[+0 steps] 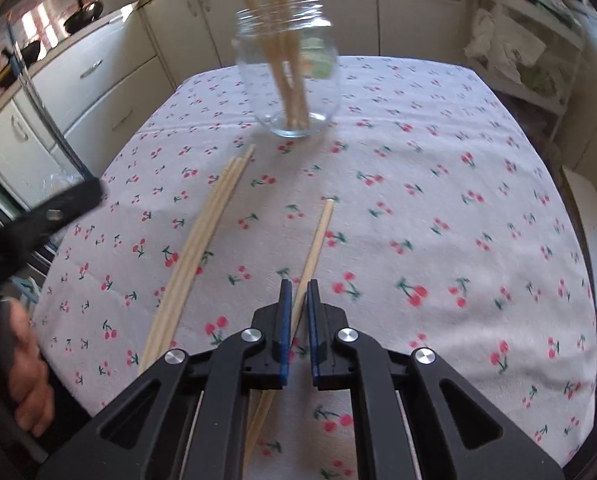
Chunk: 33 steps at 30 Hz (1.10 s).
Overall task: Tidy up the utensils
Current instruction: 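Lower both tools to the stick pile and grasp one stick each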
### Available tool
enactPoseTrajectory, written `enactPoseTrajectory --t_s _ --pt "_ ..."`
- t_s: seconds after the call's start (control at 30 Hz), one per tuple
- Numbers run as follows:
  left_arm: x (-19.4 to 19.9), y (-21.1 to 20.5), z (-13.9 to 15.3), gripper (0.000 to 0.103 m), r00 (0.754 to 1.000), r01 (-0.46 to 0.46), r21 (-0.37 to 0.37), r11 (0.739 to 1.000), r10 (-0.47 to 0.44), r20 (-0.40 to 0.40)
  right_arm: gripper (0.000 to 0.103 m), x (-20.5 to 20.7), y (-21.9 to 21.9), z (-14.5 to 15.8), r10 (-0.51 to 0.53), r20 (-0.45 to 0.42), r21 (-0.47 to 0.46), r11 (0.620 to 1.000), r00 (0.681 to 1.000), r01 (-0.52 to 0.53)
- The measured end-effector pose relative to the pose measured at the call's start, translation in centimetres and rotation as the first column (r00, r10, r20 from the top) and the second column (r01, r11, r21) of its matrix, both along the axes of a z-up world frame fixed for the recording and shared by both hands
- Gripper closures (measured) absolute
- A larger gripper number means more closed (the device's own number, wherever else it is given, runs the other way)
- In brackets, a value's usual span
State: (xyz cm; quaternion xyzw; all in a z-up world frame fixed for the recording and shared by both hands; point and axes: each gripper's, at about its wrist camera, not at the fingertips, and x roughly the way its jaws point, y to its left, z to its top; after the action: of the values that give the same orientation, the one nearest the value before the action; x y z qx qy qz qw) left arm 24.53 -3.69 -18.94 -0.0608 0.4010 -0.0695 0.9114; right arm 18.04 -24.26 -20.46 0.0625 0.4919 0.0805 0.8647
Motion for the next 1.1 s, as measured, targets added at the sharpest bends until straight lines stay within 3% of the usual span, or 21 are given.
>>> enactPoseTrajectory --t_s 0.23,0.43,0.7,0.77,0.93,1.03,1.1 --pt "3.2 -3.7 -2.5 0.018 0.995 0.039 0.088 0.995 -0.031 -0.098 0.095 -0.4 -1.4 -0.1 -0.039 0.015 0.082 0.996 0.999 0.037" --pt "4.4 -4.5 -3.9 0.019 0.988 0.014 0.168 0.986 0.012 -0.151 0.093 -0.6 -2.1 -0.3 -0.058 0.021 0.132 0.99 0.998 0.055" --pt "5.3 -5.7 -4.2 0.02 0.988 0.025 0.239 0.971 0.013 -0.156 0.088 0.1 -2.0 -0.5 -0.055 0.039 0.134 0.99 0.998 0.05" --pt "5.7 -5.9 -4.0 0.028 0.987 0.046 0.225 0.973 -0.01 -0.158 0.088 0.5 -1.9 -0.5 -0.055 0.042 0.129 0.99 0.998 0.049" --pt "5.8 -6.6 -3.8 0.068 0.977 0.175 0.195 0.965 -0.147 -0.154 0.089 1.2 -1.2 -0.4 -0.016 0.05 0.065 0.998 0.999 0.013" --pt "5.7 -6.9 -3.6 0.079 0.954 0.286 0.193 0.938 -0.261 -0.146 0.093 1.3 -1.0 -0.2 0.026 0.041 0.032 0.999 0.999 -0.027" --pt "6.2 -6.7 -3.6 0.079 0.94 0.323 0.167 0.931 -0.296 -0.171 0.093 1.3 -1.3 -0.1 0.026 0.038 0.02 0.999 0.999 -0.027"
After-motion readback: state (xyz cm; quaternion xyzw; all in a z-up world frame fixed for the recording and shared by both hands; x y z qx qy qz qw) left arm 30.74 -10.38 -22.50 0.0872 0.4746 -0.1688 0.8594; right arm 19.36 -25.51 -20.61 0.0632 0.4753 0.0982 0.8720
